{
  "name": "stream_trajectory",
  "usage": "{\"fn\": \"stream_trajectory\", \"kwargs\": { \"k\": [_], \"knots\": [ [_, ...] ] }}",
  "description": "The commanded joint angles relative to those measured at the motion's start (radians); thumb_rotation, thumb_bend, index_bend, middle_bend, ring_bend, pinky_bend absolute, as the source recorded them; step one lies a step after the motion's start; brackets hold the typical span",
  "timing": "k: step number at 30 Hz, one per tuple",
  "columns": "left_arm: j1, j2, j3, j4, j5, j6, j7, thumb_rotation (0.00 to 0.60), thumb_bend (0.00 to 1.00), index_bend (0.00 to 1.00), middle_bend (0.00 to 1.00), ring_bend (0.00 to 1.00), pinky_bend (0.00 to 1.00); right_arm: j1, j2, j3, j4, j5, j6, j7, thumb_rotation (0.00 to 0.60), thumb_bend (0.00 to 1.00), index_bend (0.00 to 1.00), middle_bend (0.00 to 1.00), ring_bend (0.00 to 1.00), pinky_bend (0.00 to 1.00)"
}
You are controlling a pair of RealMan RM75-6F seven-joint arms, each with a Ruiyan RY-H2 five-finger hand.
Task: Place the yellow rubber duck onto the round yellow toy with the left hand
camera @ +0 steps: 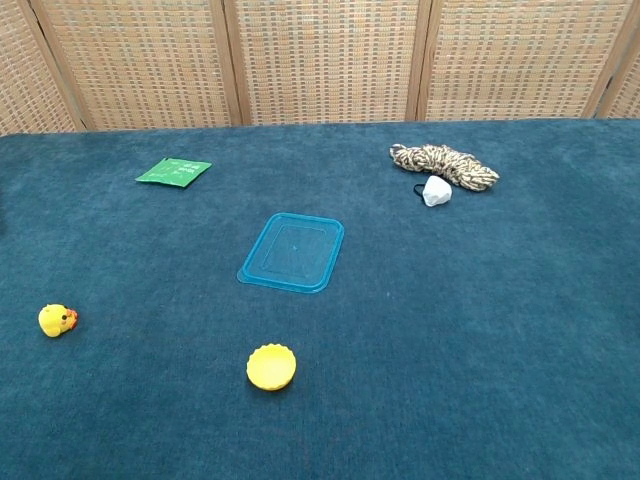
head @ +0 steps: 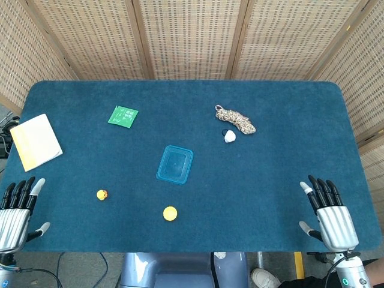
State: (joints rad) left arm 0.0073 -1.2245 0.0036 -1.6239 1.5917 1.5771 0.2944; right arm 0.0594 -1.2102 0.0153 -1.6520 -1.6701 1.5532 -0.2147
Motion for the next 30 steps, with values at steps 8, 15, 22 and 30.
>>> {"fn": "stream_trajectory", "kwargs": {
  "k": [8, 15, 22, 30],
  "knots": [
    [-0.038, 0.024, -0.011, 0.032, -0.014, -0.058, -0.069, 0.600, 0.14, 0.00, 0.00, 0.00, 0.00, 0.000, 0.001, 0.000, -0.004, 0.006, -0.003, 0.004, 0.600, 0.00, 0.09, 0.00, 0.00, 0.00],
    [-0.097, 0.028, -0.031, 0.078, -0.037, -0.144, -0.116, 0.600, 0.15, 0.21, 0.00, 0.00, 0.00, 0.000, -0.002, -0.001, -0.007, 0.005, -0.004, -0.007, 0.600, 0.00, 0.09, 0.00, 0.00, 0.00],
    [-0.181, 0.011, -0.052, 0.118, -0.084, -0.284, -0.109, 0.600, 0.16, 0.34, 0.00, 0.00, 0.00, -0.001, 0.001, 0.002, -0.009, 0.011, -0.005, -0.002, 0.600, 0.00, 0.09, 0.00, 0.00, 0.00],
    [-0.267, -0.020, -0.077, 0.133, -0.161, -0.421, -0.037, 0.600, 0.21, 0.33, 0.00, 0.00, 0.00, 0.002, 0.008, 0.006, -0.010, 0.025, -0.013, 0.015, 0.600, 0.00, 0.09, 0.00, 0.00, 0.00]
  ]
}}
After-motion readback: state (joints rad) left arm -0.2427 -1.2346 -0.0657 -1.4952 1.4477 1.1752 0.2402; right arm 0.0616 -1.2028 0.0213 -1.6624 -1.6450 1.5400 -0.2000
